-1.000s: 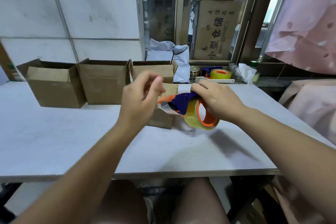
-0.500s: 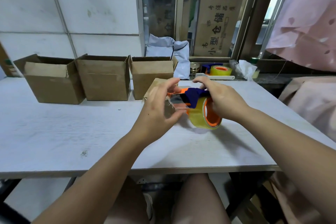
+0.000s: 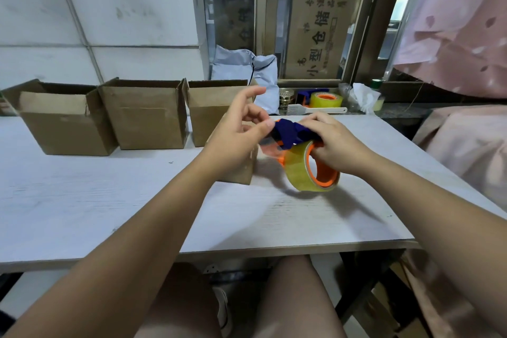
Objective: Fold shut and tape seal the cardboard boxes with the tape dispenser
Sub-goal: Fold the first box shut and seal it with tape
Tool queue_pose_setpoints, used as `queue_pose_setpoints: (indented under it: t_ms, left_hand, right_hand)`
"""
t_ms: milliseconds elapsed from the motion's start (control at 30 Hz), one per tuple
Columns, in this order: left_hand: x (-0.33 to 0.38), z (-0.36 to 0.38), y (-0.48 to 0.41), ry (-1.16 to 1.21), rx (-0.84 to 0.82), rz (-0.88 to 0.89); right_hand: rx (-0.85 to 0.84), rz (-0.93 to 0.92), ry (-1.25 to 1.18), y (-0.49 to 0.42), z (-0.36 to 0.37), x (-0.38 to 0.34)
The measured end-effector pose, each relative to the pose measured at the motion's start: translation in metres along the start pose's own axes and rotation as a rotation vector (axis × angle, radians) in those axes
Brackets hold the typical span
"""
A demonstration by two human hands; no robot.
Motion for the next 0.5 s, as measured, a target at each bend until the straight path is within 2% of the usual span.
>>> queue_pose_setpoints:
  t_ms: [67, 100, 167, 233, 333, 433, 500]
  left_hand:
    - [0.0, -0.003, -0.002, 0.093, 0.139, 0.003]
    - [0.002, -0.008, -0.003, 0.024, 0.225, 0.075]
    - [0.004, -0.015, -0.001, -0.304, 0.324, 0.29]
    - [-0.002, -0.019, 0.001, -0.605, 0.304, 0.393]
    - [-0.021, -0.023, 0.005, -0.821, 0.219, 0.365]
    - [-0.038, -0.028, 0.009, -0.851, 0.165, 0.215]
    - [-0.048, -0.032, 0.01, -0.814, 0.176, 0.166]
  right_hand:
    - [-0.013, 0.05, 0.022, 0.0, -0.003, 0.003]
    - [-0.007, 0.07, 0.031, 0.001, -0.005, 0.006]
    - [0.015, 0.127, 0.045, 0.001, -0.007, 0.017]
    - [0.0, 0.219, 0.081, 0.001, -0.009, 0.03]
    - [-0.146, 0.386, 0.196, -0.002, -0.003, 0.046]
    - [-0.288, 0.499, 0.272, -0.006, 0.01, 0.053]
    - [-0.321, 0.557, 0.281, -0.01, 0.021, 0.055]
Point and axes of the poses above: each hand's wrist, its own y-axis away from the middle knuckle, its own z-axis out of the palm, x = y × z, the point moved 3 cm from there along -y, towards the middle knuckle, and after that the axes turned 3 degrees about x, right-handed, at the moved point
